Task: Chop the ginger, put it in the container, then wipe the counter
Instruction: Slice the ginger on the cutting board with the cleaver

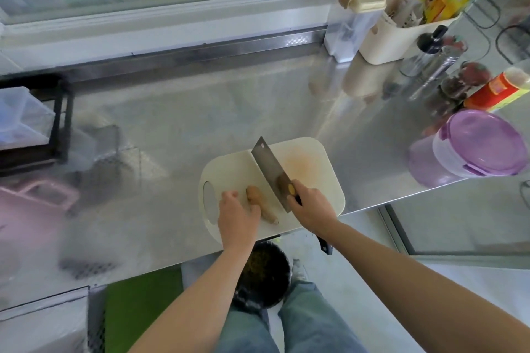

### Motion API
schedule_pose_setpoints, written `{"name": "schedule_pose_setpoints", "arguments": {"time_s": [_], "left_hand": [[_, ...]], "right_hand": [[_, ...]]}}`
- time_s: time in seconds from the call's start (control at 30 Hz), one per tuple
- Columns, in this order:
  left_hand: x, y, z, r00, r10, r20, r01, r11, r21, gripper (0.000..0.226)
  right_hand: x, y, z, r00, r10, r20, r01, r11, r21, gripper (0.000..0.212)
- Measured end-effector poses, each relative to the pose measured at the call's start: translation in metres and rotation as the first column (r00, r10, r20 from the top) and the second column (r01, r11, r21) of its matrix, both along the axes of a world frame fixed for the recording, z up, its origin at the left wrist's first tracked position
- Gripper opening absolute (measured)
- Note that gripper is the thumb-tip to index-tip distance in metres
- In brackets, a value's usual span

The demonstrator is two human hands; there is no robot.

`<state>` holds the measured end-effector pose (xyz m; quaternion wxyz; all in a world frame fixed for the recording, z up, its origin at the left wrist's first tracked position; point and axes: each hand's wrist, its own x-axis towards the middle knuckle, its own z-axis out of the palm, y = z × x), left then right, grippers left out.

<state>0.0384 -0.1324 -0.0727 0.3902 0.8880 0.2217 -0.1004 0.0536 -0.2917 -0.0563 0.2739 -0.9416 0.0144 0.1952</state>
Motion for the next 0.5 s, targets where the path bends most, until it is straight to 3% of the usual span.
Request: {"name": "schedule_pose_setpoints", "arguments": {"time_s": [0.17,0.27,0.37,0.5], "left_hand": [[0.001,-0.012,-0.009,0.991,0.096,-0.095,-0.105,0.989,-0.102,0.023],[0.007,-0.019,-0.011,0.978,0.153,-0.140,-0.177,0.967,-0.184,0.021],[0.012,-0.030,-0.009,0.969,0.211,-0.130,-0.239,0.934,-0.265,0.011],[0.017,-0.040,-0.004,0.973,0.189,-0.130,-0.215,0.950,-0.226,0.010]], "right_hand": [[0.011,-0.001,0.001,0.990,0.093,-0.103,-0.093,0.996,0.001,0.016],[0.018,-0.003,0.007,0.989,0.105,-0.108,-0.100,0.994,0.047,0.006],[0.025,-0.004,0.014,0.997,0.065,-0.039,-0.062,0.995,0.075,0.029],[0.031,-0.007,0.016,0.997,0.046,-0.060,-0.041,0.996,0.081,0.023]]}}
